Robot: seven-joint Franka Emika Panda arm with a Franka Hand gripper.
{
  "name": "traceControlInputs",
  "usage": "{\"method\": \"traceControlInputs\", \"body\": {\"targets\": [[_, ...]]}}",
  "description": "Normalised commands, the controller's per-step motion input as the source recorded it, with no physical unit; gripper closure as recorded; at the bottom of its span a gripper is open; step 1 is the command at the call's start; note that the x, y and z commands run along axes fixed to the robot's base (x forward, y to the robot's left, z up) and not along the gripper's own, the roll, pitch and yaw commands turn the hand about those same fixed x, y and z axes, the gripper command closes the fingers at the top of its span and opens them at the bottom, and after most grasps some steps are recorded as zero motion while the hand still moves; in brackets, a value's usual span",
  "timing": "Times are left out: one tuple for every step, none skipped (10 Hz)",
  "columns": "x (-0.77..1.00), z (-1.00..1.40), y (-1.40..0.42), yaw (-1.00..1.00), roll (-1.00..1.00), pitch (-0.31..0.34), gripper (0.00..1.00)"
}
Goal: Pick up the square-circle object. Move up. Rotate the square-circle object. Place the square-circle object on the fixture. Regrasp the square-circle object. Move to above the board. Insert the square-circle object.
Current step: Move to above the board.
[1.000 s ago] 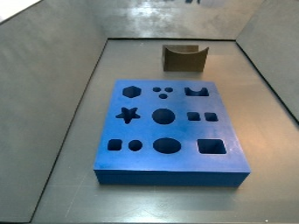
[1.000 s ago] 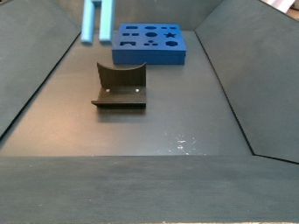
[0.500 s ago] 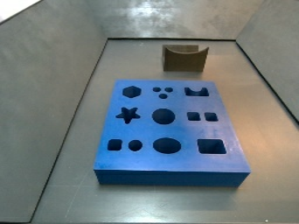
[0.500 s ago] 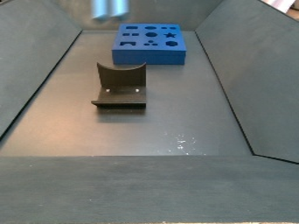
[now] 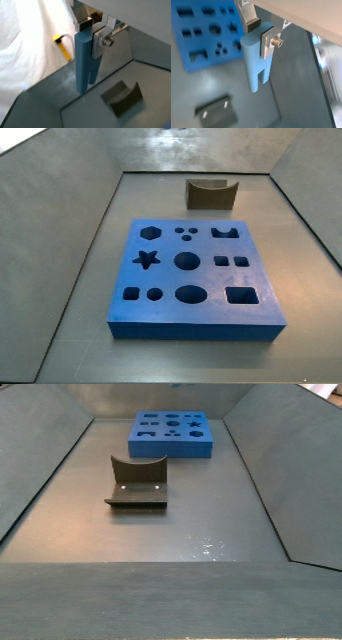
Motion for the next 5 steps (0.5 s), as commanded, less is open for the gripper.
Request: {"method": "traceControlInputs", "body": {"targets": [[-0.61,0.32,-1.00,1.00,-0.47,-0.135,1.00],[-0.50,0.26,-0.84,1.00,-0.46,-0.153,1.00],[-0.26,0.15,-0.44,1.00,-0.44,-0.188,1.00],[-0.17,0.10,-0.30,1.00,-0.43,-0.203,1.00],[-0.07,0.04,-0.10,1.00,-0.41,-0.253,1.00]]}}
